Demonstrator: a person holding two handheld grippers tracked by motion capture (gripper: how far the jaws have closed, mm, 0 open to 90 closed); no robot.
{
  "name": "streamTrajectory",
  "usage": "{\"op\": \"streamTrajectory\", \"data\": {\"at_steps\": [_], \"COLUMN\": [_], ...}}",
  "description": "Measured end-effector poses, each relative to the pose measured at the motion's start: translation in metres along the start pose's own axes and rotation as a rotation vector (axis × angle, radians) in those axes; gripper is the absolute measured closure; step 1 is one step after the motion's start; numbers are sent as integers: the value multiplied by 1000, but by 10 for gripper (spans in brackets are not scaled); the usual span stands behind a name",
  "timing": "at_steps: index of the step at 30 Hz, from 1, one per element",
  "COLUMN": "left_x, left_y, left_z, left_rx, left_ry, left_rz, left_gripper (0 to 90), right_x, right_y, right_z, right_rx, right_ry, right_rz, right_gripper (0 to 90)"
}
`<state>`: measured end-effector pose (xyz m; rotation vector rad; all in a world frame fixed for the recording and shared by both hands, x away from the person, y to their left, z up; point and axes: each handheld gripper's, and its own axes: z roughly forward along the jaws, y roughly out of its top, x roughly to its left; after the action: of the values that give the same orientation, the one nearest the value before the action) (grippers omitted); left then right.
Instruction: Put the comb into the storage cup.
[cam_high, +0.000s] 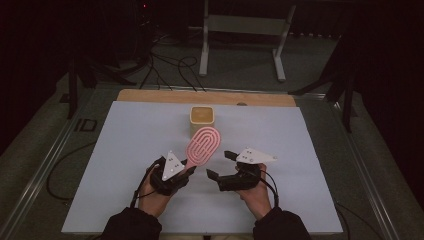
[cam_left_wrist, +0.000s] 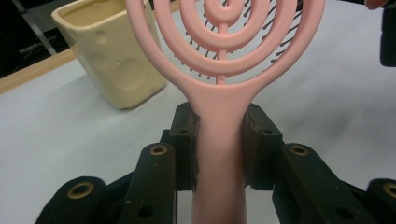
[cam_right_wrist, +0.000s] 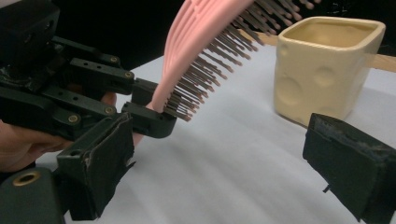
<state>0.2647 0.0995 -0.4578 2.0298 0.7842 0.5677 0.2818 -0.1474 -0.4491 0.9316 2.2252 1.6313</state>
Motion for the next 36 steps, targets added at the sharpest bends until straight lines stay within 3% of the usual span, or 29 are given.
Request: {"op": "streamTrajectory", "data": {"at_steps": [28,36], "left_x": [-8,-10], "left_y": [1,1], "left_z": [1,1], "left_rx": [-15,-18], "left_ry": [-11,-17], "left_rz": [13,16], "left_gripper": [699,699], "right_x": [6,9], "right_y": [10,14], "right_z": [16,22], "right_rx": [-8,19], "right_ry": [17,24], "right_rz": [1,13], "right_gripper": [87,107]}}
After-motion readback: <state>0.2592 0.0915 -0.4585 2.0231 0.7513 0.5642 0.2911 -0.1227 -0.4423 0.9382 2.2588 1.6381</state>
